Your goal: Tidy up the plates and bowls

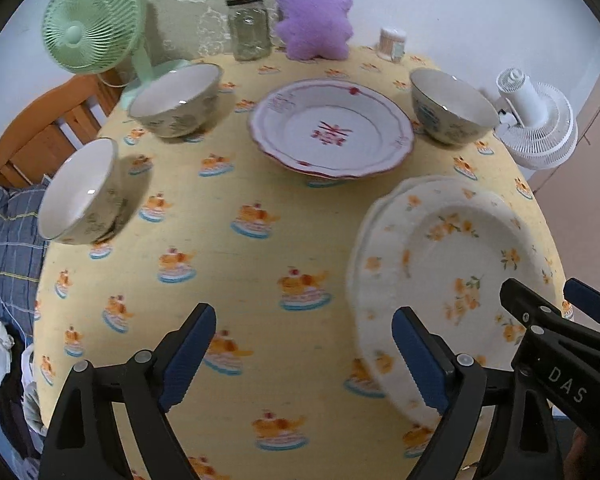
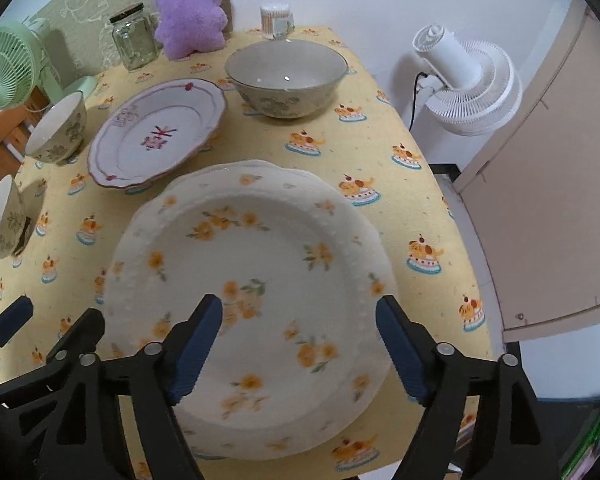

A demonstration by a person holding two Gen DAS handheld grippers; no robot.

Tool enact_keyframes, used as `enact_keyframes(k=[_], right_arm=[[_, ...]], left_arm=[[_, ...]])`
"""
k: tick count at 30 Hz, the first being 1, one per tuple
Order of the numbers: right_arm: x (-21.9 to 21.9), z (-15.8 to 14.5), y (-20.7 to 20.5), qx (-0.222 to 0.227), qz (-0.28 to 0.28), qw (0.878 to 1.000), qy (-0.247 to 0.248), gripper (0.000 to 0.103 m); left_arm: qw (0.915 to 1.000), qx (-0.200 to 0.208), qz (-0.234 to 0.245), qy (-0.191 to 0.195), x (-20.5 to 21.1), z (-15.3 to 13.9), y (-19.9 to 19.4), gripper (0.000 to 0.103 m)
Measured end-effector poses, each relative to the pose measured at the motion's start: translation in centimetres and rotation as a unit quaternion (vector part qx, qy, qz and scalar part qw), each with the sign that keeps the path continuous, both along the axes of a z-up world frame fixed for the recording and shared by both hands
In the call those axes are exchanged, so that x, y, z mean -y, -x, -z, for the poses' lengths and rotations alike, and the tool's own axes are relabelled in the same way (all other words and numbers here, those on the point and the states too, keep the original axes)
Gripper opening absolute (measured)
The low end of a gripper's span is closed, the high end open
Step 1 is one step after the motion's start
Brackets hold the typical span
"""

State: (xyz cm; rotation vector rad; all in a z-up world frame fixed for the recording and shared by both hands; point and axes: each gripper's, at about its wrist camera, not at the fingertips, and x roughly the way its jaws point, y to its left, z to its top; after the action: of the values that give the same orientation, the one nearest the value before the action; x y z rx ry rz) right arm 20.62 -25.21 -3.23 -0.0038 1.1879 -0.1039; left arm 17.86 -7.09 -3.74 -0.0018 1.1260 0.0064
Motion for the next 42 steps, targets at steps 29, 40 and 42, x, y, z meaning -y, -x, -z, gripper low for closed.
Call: enact_keyframes(k=[29,40,42], right_arm=[[-9.4,-2.2,-5.4,0.048,-0.019,0.998,-0.032,0.082],[-6.9,0.1,-13.1,0.048,-0.027,0.997,-0.051,0.082],[-6.5,0.7,-14.3,0.046,-0.023,0.997,-0.050,0.082]], left_arm=[[0.9996,0.020,-0.020,-0.008,-7.4,-1.2,-5.7,0.100],[0.9985,0.026,-0.046,-0.017,-5.0,0.7,-12.5,0.100],[0.9982,0.023,-0.054,-0.016,-4.9,1.3,-13.5,0.100]])
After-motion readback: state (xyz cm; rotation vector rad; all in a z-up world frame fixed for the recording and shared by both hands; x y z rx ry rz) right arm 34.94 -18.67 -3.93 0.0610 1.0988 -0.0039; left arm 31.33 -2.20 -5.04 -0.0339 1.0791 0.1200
